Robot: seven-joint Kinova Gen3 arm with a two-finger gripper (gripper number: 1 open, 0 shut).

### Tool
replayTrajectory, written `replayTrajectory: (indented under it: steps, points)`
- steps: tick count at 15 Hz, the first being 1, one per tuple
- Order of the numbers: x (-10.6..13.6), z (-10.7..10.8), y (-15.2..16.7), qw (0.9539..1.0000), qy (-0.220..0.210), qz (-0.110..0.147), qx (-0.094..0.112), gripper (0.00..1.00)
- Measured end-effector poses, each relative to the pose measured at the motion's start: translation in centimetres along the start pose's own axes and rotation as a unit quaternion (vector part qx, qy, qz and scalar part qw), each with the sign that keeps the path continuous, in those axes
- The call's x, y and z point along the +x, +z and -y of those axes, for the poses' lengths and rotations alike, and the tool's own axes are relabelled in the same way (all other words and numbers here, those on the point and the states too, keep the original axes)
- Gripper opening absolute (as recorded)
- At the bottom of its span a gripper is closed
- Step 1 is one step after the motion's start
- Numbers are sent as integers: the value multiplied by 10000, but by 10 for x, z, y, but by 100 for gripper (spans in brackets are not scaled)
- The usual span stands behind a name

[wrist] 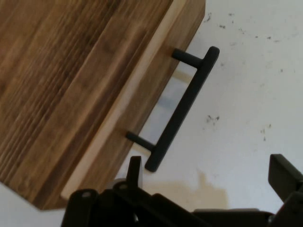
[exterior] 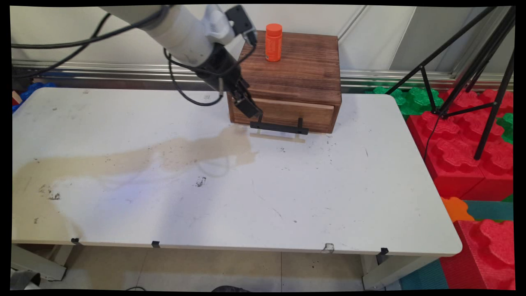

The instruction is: Open the drawer

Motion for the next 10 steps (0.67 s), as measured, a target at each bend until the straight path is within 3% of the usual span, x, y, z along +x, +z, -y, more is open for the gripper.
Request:
replayTrajectory:
  steps: [10]
  points:
    - [16, -10, 78, 9997, 137, 190, -42, 100]
